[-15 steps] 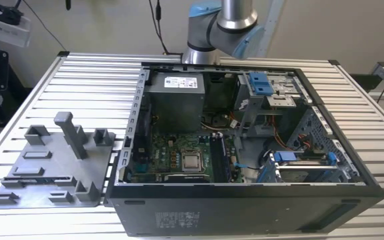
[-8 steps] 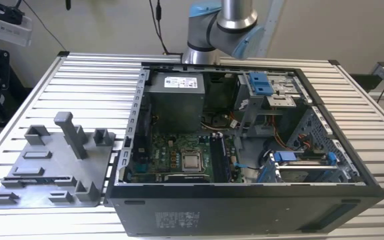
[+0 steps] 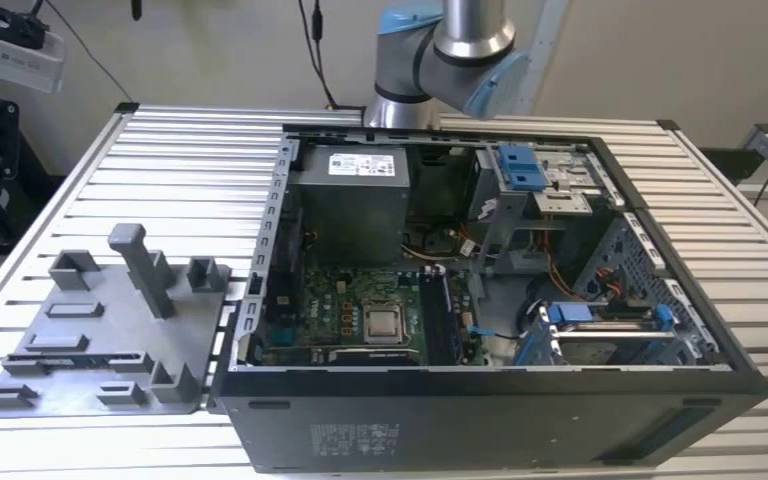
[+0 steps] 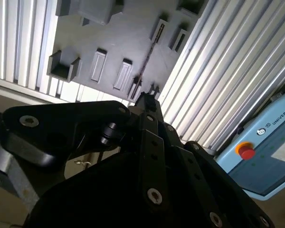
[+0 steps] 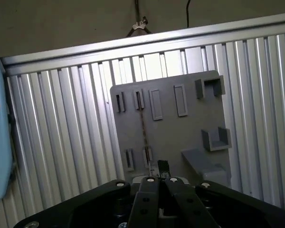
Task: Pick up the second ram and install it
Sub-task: 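Pick up the second ram and move it above second insertion slot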
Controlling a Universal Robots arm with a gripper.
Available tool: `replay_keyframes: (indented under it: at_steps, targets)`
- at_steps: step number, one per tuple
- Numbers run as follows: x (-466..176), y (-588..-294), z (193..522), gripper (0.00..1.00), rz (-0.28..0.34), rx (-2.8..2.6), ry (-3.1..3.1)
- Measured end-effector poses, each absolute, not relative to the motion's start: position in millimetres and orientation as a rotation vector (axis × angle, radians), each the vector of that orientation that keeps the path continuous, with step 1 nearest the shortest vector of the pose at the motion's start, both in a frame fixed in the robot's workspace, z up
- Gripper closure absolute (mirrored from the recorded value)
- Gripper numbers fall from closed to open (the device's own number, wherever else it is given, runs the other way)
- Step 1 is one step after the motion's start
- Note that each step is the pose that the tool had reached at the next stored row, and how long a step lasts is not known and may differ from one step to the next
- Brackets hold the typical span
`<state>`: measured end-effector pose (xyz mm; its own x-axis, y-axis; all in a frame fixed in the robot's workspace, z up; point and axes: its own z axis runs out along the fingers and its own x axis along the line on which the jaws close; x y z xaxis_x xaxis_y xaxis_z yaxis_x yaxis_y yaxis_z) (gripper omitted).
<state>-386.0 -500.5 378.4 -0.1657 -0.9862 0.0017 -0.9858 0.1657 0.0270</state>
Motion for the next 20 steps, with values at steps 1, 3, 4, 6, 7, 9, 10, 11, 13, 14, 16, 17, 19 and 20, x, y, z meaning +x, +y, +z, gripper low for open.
replay_keyframes:
  at_steps: [1, 3, 4, 6, 7, 9, 10, 11, 13, 14, 16, 17, 19, 20]
  targets:
    - [-386.0, -500.5, 378.4, 0.88, -0.031, 2.017, -2.384]
    - [-386.0, -500.5, 378.5, 0.82, -0.031, 2.017, -2.384]
    - [-385.9, -500.5, 378.5, 0.76, -0.031, 2.017, -2.384]
    - [-385.9, -500.5, 378.4, 0.70, -0.031, 2.017, -2.384]
    - [-386.0, -500.5, 378.4, 0.70, -0.031, 2.017, -2.384]
    - [-385.9, -500.5, 378.4, 0.64, -0.031, 2.017, -2.384]
    - [-385.9, -500.5, 378.4, 0.64, -0.031, 2.017, -2.384]
    - [-386.0, -500.5, 378.4, 0.64, -0.032, 2.017, -2.385]
    - [-385.9, -500.5, 378.3, 0.64, -0.032, 2.017, -2.385]
    - [-385.9, -500.4, 377.4, 0.64, -0.032, 2.017, -2.384]
    - [-385.9, -500.2, 374.3, 0.64, -0.031, 2.017, -2.384]
    - [-386.0, -500.1, 372.9, 0.64, -0.031, 2.017, -2.385]
    - [-385.9, -500.1, 370.2, 0.64, -0.031, 2.018, -2.385]
    - [-385.9, -500.0, 368.7, 0.64, -0.031, 2.018, -2.385]
